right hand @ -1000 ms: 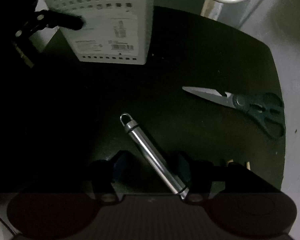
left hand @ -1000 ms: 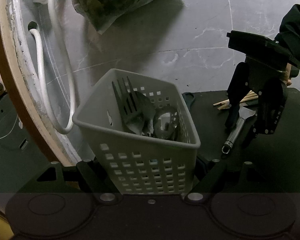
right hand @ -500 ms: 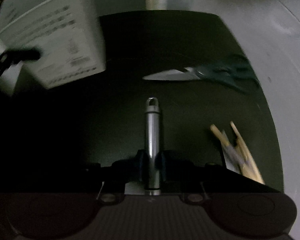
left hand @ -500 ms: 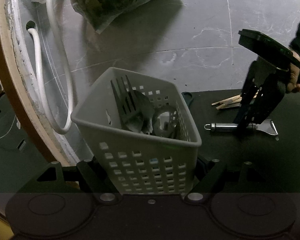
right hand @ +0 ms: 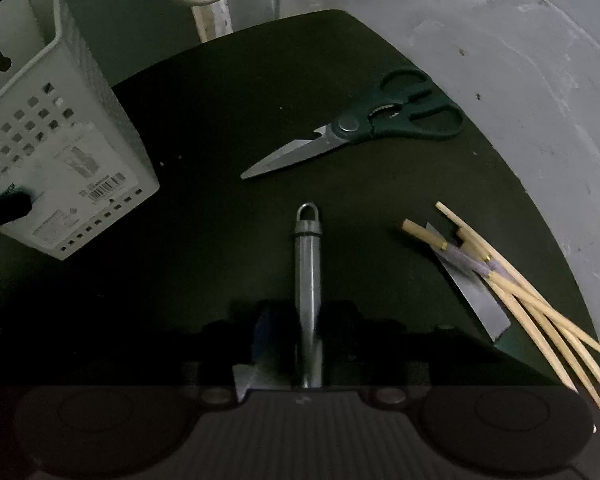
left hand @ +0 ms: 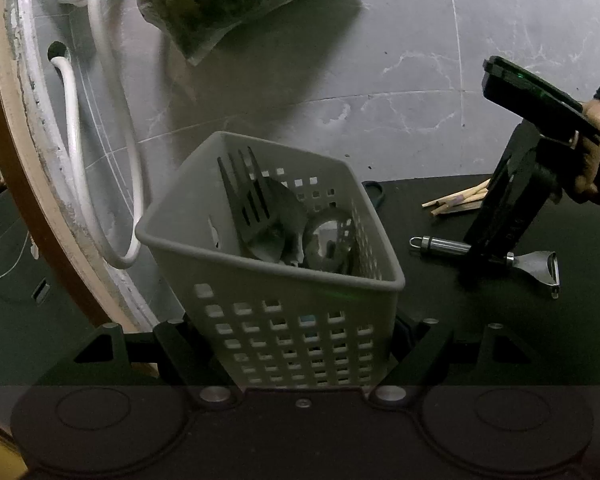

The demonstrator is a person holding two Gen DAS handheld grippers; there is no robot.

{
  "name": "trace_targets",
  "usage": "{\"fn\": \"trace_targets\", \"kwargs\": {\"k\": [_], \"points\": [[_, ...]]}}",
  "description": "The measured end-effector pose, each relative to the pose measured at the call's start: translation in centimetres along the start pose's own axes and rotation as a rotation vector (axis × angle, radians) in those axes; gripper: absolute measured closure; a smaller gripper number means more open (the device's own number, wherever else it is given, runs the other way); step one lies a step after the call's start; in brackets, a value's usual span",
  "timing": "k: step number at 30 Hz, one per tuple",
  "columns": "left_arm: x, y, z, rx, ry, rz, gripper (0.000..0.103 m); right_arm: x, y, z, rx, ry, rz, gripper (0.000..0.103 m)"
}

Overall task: Organize utensils
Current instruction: 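Close the right tool on the silver spatula's handle and lift it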

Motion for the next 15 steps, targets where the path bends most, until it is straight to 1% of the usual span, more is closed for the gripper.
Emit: {"fn": "trace_targets", "kwargs": {"k": [1,2,3,4,8,10,15], "points": [[0.0,0.0,0.0,-0.001,0.001,0.000,0.022,-0.3,0.3,1.0,-0.005,0.008,-0.001,0.060],[0.0,0.0,0.0,-0.002,0.001,0.000,0.022,-0.3,0.3,1.1,-0.008,0.015,-0.005,0.061],[0.0,0.0,0.1,-0.004,0.000,-0.001,0.022,-0.3,0.2,1.2,-0.013,0.019,-0.008,0.068],[0.0,0.0,0.1,-0.005,-0.001,-0.001,0.022,-0.6,0.0,1.3,-0.017,0.029,-0.012,0.084],[0.0,0.0,0.2,-0.013,0.003,-0.002,0.023,-0.9,-0.4,1.4,-0.031,0.055,-0.032,0.084],[0.0,0.1,0.3,-0.020,0.006,-0.003,0.023,-1.1,-0.6,1.1,-0.031,0.094,-0.047,0.084],[-0.1,0.2,0.5,-0.038,0.014,-0.004,0.023,-2.9,-1.2,0.1,0.002,0.271,-0.130,0.084]]}}
Point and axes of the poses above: each gripper's, at about its wrist camera, not at the fingertips, and y roughly the way its jaws point, z to its left, x to its top, the point moved 1 cm from there along y, roughly the way its jaws point, and after that the axes turned 7 degrees about -z, right-handed, at the moved point
